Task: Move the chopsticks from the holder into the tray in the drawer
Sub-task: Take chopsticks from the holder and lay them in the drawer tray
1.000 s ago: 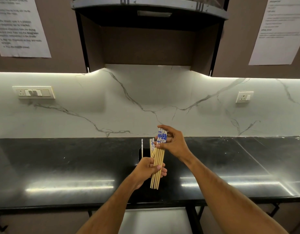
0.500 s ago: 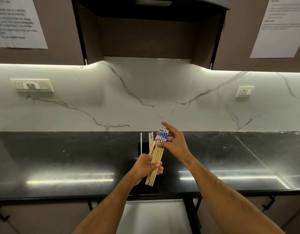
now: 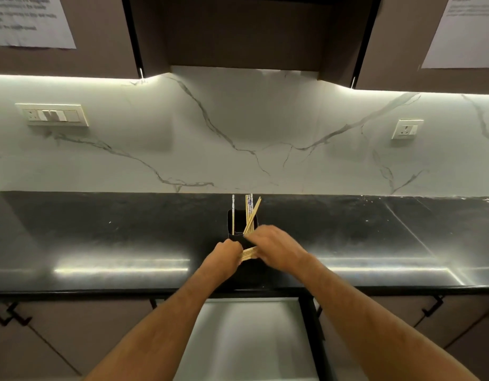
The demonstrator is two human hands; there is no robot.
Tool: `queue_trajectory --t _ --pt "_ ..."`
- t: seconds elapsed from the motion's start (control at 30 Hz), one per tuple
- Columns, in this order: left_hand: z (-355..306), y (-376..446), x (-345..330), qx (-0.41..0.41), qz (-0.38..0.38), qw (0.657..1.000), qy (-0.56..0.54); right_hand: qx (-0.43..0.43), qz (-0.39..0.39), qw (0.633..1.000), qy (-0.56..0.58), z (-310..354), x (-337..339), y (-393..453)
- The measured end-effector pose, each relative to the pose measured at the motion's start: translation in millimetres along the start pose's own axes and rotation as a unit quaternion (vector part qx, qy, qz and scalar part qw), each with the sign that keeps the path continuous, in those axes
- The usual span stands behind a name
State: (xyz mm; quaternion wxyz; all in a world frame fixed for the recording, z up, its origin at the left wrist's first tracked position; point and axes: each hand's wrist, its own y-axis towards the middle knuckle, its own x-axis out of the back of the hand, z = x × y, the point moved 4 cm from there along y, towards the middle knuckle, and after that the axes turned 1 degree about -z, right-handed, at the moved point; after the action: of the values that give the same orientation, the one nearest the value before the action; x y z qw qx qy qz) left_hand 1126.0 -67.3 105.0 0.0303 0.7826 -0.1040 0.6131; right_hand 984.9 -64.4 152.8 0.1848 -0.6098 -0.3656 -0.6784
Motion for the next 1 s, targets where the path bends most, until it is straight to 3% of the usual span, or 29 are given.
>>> queue_trajectory --t 0.13,0.33,0.53,0.73,0.83,1.0 --pt "1 -3 -16 0.001 0.043 0.997 0.059 -0.046 0.111 0.992 -0.044 12 -39 -11" --pt "-4 -20 -50 0.012 0.112 0.991 0.076 -0.114 0.202 0.972 -0.041 24 -70 -29" --pt "-1 -50 -98 0.029 0.145 0.988 0.042 -0.164 0.246 0.955 0.02 44 -110 -65" --pt "3 -94 -155 0.01 0.146 0.989 0.009 -0.202 0.23 0.949 0.078 70 -157 -120" --pt "0 -113 -182 -0.003 0.186 0.982 0.022 -0.202 0.266 0.935 0.116 83 -183 -144" --pt "5 -147 -233 -0.015 0.188 0.982 0.017 -0.216 0.304 0.917 0.14 104 -222 -181"
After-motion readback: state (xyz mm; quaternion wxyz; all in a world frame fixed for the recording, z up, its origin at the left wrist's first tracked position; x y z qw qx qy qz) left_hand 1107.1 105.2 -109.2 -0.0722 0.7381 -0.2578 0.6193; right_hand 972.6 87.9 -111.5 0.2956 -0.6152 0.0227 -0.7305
